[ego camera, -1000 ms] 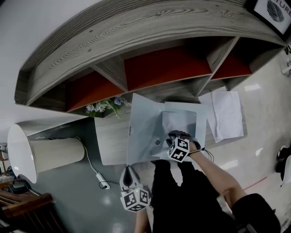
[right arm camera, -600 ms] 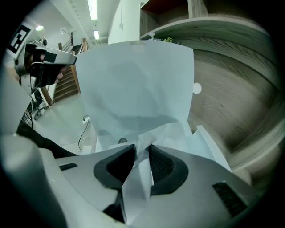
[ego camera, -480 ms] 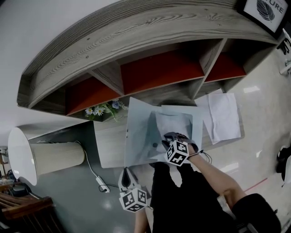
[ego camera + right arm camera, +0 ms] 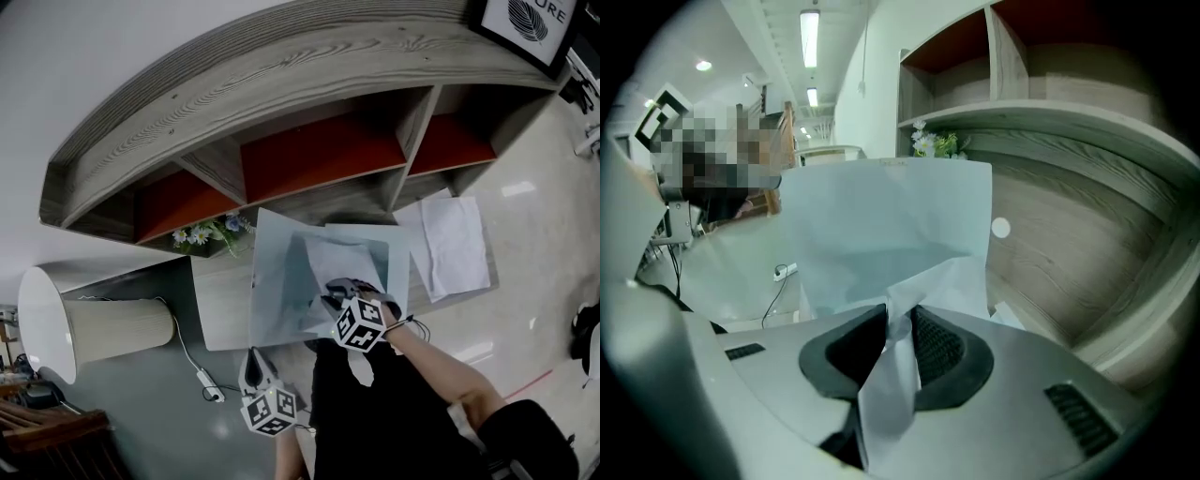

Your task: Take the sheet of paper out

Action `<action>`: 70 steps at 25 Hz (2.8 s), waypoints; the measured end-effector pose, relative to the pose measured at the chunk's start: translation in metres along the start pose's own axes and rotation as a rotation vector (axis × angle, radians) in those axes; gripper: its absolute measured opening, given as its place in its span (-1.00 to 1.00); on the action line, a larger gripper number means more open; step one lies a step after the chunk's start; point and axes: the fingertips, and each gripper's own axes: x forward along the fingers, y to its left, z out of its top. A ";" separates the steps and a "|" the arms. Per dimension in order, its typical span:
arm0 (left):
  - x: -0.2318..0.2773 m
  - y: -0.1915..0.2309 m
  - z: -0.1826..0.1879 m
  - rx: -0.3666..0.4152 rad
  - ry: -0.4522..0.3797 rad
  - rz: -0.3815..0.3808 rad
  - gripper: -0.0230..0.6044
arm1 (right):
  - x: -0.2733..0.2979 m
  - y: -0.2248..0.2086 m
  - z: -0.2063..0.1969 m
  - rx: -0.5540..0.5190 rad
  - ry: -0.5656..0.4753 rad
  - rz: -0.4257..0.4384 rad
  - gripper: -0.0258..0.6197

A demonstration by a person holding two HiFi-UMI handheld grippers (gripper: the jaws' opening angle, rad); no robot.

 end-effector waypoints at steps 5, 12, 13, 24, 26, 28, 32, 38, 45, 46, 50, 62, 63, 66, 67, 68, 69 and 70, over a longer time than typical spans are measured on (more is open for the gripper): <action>-0.001 -0.001 -0.002 0.005 -0.004 0.024 -0.88 | -0.016 -0.001 0.012 -0.013 -0.046 -0.001 -0.65; -0.002 -0.002 -0.001 0.002 -0.023 0.051 -0.88 | -0.041 -0.004 0.030 -0.017 -0.116 -0.008 -0.65; -0.002 -0.003 -0.001 0.000 -0.025 0.051 -0.88 | -0.044 -0.004 0.033 -0.015 -0.125 -0.010 -0.65; -0.005 -0.008 0.002 0.017 -0.027 -0.028 -0.88 | -0.074 -0.007 0.044 -0.005 -0.156 -0.090 -0.66; -0.006 -0.011 0.003 0.030 -0.026 -0.061 -0.88 | -0.081 -0.006 0.047 0.015 -0.166 -0.113 -0.66; -0.008 -0.017 0.003 0.044 -0.026 -0.101 -0.88 | -0.090 -0.004 0.049 0.034 -0.175 -0.137 -0.66; -0.013 -0.026 0.002 0.066 -0.027 -0.180 -0.88 | -0.108 0.002 0.049 0.061 -0.175 -0.203 -0.66; -0.018 -0.033 0.001 0.114 -0.029 -0.285 -0.88 | -0.142 0.016 0.050 0.130 -0.201 -0.301 -0.66; -0.026 -0.051 0.001 0.168 -0.051 -0.388 -0.88 | -0.184 0.030 0.045 0.163 -0.210 -0.415 -0.67; -0.028 -0.053 0.001 0.176 -0.055 -0.402 -0.88 | -0.190 0.033 0.045 0.167 -0.213 -0.430 -0.67; -0.036 -0.061 -0.002 0.216 -0.073 -0.453 -0.88 | -0.212 0.045 0.047 0.176 -0.232 -0.489 -0.69; -0.071 -0.070 0.003 0.254 -0.138 -0.578 -0.88 | -0.260 0.089 0.042 0.195 -0.241 -0.597 -0.72; -0.074 -0.071 0.005 0.252 -0.145 -0.588 -0.88 | -0.263 0.093 0.044 0.187 -0.247 -0.598 -0.72; -0.086 -0.072 0.013 0.250 -0.165 -0.613 -0.88 | -0.273 0.105 0.050 0.172 -0.281 -0.592 -0.72; -0.089 -0.072 0.016 0.250 -0.173 -0.618 -0.88 | -0.276 0.108 0.052 0.167 -0.289 -0.592 -0.72; -0.092 -0.072 0.020 0.250 -0.180 -0.622 -0.88 | -0.280 0.111 0.054 0.160 -0.294 -0.594 -0.72; -0.096 -0.072 0.023 0.250 -0.187 -0.626 -0.88 | -0.283 0.113 0.056 0.152 -0.299 -0.596 -0.73; -0.099 -0.072 0.028 0.249 -0.194 -0.632 -0.88 | -0.287 0.115 0.059 0.143 -0.306 -0.599 -0.73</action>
